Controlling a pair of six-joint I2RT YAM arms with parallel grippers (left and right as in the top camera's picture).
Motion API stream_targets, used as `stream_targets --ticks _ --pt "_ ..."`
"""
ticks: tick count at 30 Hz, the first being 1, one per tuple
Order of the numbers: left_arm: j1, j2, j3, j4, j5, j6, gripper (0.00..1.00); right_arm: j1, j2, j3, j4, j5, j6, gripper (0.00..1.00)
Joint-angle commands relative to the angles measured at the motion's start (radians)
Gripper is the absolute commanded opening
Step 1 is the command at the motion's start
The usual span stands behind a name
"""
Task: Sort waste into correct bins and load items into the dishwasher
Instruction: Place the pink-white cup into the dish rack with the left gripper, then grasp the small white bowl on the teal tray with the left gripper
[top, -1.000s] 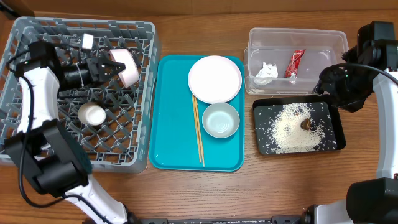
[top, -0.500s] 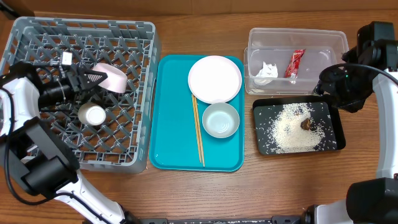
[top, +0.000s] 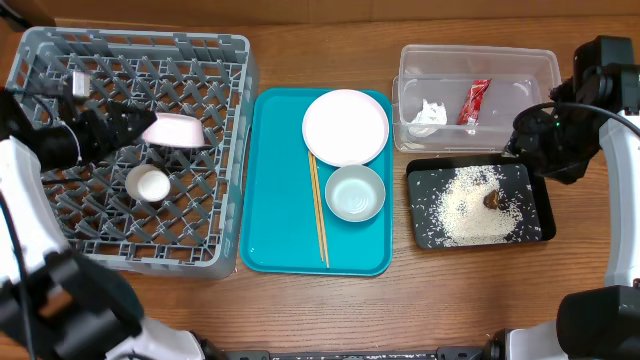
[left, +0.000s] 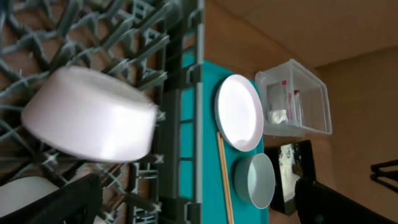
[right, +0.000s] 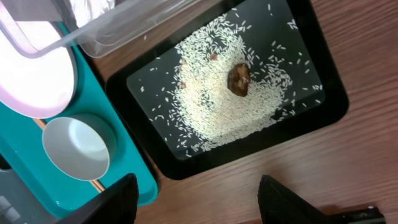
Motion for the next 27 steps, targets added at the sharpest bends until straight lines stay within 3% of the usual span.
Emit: stream_targets --ticks 1,7,16,23,27 --pt "-0.106 -0.111 0.011 0.002 -0.116 -0.056 1.00 -0.003 -0.029 0.029 -0.002 0.034 -0.003 0.64" --pt "-0.414 -0.178 0.011 0.036 -0.401 -0.171 1.00 -0.003 -0.029 0.029 0.002 0.032 -0.003 0.65" --pt "-0.908 -0.094 0.011 0.091 -0.584 -0.178 1.00 -0.003 -0.029 0.029 0.006 0.032 -0.003 0.67" --pt "-1.128 0.070 0.011 0.090 -0.651 -0.177 1.00 -0.003 -0.029 0.029 0.006 0.032 -0.003 0.67" --pt "-1.206 0.174 0.011 0.088 -0.711 -0.177 0.94 -0.003 -0.028 0.029 0.006 0.032 -0.003 0.67"
